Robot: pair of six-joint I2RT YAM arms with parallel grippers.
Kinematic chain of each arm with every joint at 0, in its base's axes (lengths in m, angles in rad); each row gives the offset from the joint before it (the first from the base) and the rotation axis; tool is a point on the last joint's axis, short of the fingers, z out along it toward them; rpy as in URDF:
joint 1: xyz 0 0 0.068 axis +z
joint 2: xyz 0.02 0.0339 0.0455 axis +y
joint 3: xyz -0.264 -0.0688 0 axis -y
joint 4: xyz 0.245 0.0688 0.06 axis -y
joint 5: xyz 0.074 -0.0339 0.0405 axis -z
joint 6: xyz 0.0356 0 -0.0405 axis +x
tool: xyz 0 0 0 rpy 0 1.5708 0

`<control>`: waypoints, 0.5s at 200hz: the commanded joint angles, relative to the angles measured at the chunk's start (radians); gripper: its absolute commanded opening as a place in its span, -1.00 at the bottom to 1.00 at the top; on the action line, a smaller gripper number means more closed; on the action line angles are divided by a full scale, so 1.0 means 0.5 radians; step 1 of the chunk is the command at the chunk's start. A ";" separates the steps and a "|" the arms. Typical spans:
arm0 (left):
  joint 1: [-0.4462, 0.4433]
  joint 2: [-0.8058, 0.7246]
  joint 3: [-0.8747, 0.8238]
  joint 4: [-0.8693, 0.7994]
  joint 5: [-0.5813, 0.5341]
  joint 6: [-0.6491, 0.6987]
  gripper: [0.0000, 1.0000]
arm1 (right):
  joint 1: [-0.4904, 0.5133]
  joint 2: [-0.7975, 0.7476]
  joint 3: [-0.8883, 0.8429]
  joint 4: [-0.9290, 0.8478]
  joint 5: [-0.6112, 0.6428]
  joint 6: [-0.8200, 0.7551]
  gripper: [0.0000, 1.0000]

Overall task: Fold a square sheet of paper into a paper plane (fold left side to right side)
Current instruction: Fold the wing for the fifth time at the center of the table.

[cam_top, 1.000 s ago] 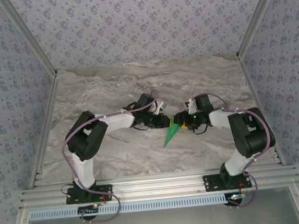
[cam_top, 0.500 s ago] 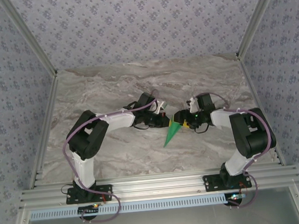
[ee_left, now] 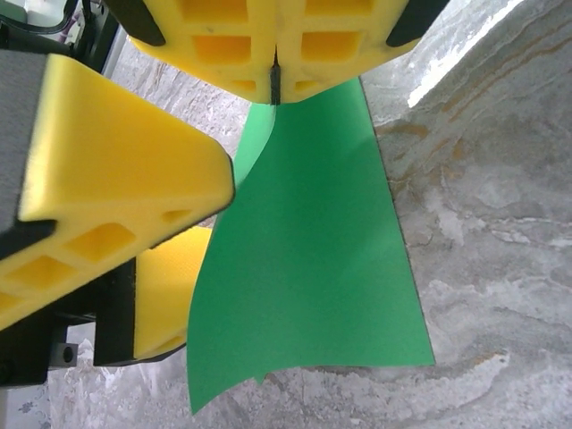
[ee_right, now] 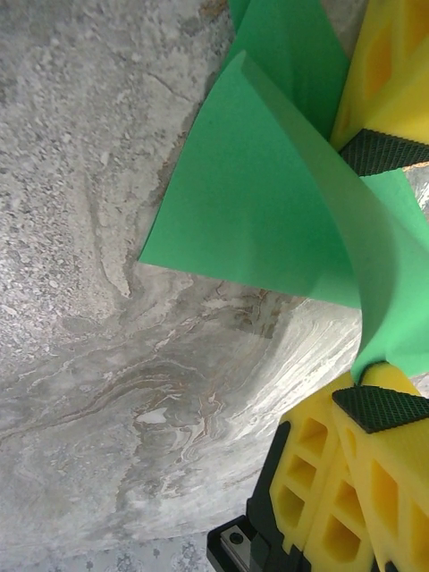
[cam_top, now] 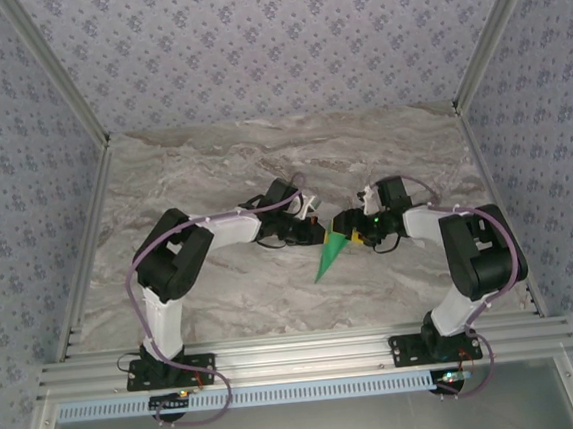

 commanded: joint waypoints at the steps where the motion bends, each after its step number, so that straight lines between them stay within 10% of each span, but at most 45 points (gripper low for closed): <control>1: 0.011 0.061 0.080 -0.009 0.077 0.065 -0.97 | 0.016 0.082 0.002 -0.171 0.133 -0.097 0.35; 100: 0.029 0.154 0.109 -0.021 0.108 0.098 -0.97 | 0.037 0.095 0.037 -0.258 0.149 -0.147 0.35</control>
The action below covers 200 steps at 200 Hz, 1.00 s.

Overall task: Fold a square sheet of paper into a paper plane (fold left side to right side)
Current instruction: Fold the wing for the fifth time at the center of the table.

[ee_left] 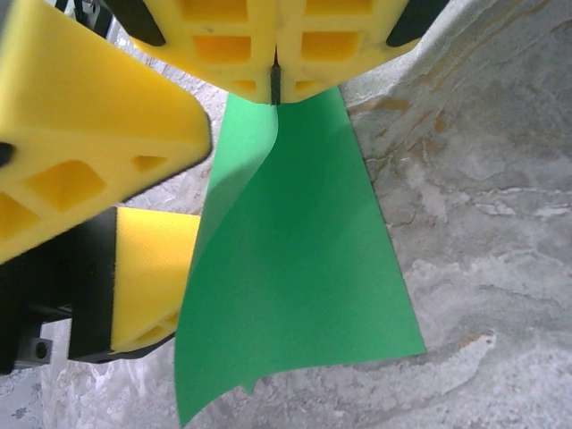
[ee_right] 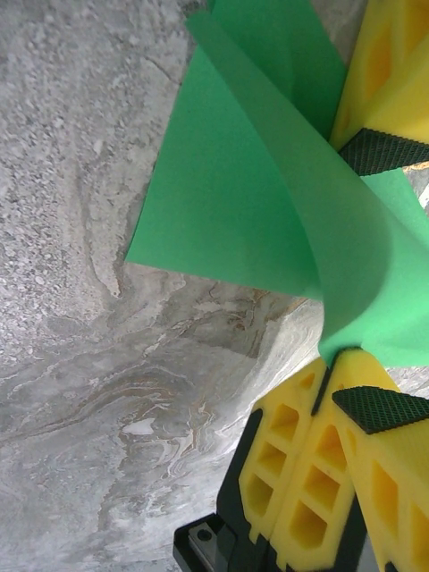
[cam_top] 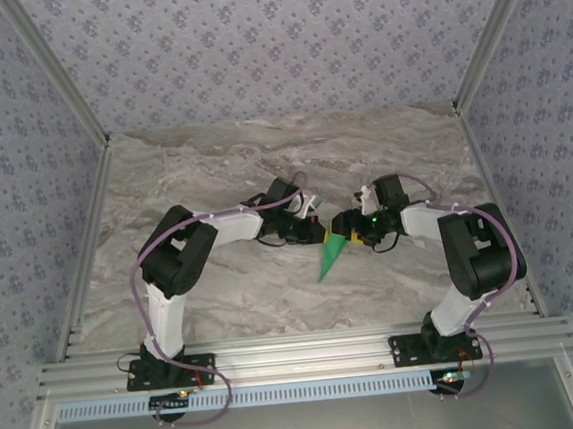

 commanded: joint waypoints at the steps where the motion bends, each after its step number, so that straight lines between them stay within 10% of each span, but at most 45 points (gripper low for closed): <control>1: 0.015 0.064 0.041 0.005 0.065 0.046 -0.97 | 0.011 0.082 -0.015 -0.152 0.109 -0.054 0.35; 200: 0.004 0.215 0.090 0.010 0.080 0.028 -0.96 | -0.015 -0.085 -0.016 -0.169 0.073 -0.052 0.39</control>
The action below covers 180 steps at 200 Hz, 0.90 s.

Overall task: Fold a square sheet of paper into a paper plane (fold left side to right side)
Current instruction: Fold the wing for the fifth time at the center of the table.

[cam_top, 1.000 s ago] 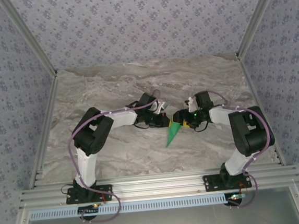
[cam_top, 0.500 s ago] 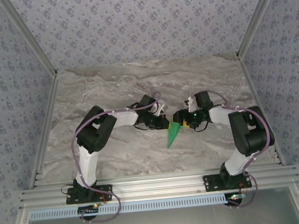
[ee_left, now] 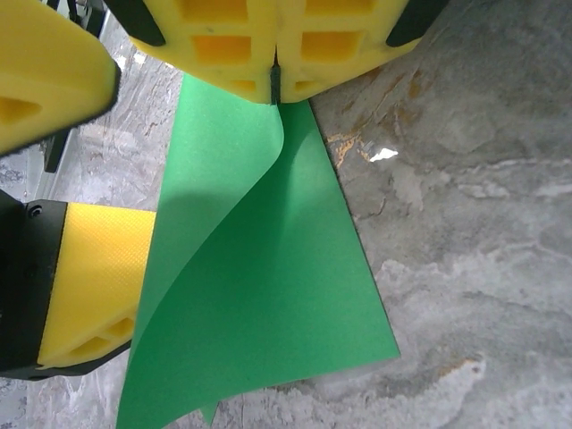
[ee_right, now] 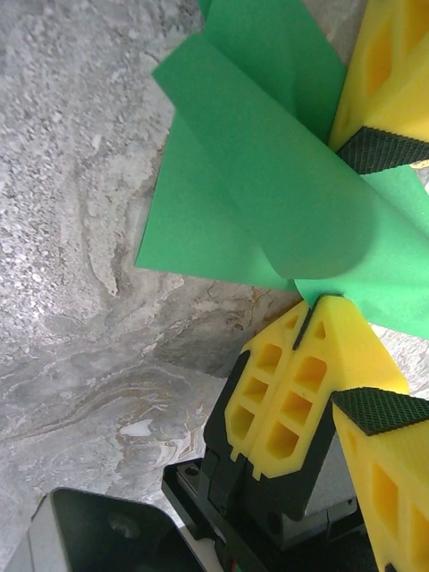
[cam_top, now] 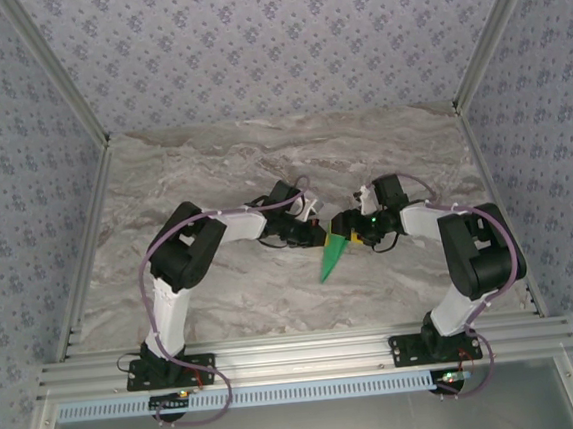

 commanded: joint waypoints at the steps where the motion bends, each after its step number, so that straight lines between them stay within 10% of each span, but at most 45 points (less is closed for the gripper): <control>1: -0.007 0.068 0.044 -0.030 -0.011 0.030 -0.96 | -0.029 -0.081 -0.028 -0.145 0.062 -0.037 0.39; 59: -0.010 0.071 0.052 -0.053 -0.022 0.040 -0.96 | -0.079 -0.387 -0.048 -0.316 0.130 -0.059 0.40; 110: -0.013 0.070 0.061 -0.076 -0.026 0.058 -0.96 | 0.013 -0.324 -0.017 -0.125 0.003 0.064 -0.31; 180: -0.031 0.064 0.067 -0.087 -0.030 0.068 -0.96 | 0.119 -0.066 0.094 -0.105 0.070 0.042 -0.45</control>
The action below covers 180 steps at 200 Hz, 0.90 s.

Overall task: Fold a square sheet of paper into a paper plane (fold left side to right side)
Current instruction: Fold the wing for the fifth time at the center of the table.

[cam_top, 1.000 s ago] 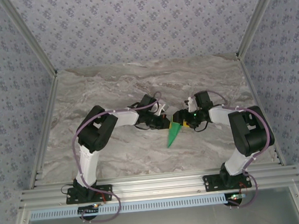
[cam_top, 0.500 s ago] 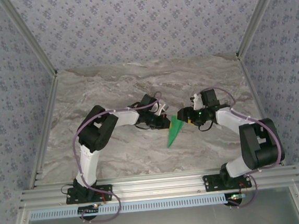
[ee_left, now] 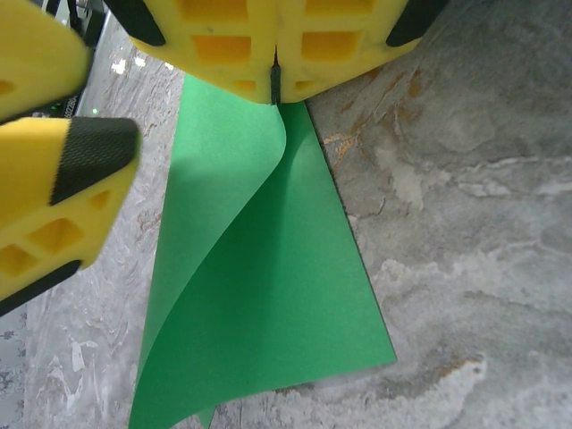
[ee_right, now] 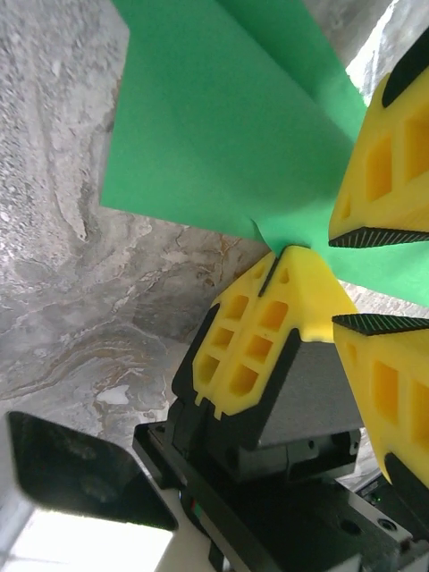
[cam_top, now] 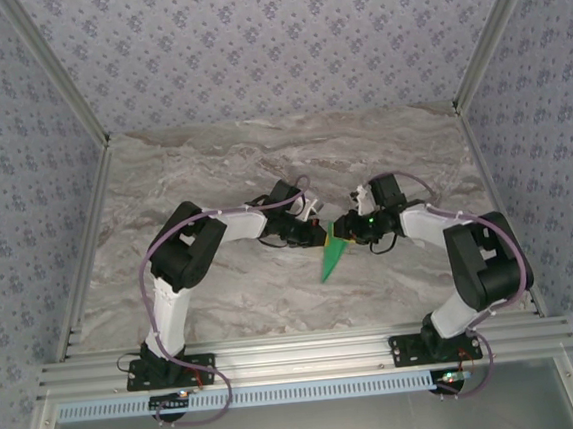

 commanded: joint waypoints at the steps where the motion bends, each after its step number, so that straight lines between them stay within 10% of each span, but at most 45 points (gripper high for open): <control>1: -0.030 0.057 0.041 -0.040 -0.035 0.052 -0.96 | 0.023 0.059 0.080 -0.011 0.036 -0.014 -0.45; 180: -0.066 0.092 0.092 -0.089 -0.033 0.085 -0.89 | 0.033 0.133 0.020 -0.241 0.283 -0.151 -0.51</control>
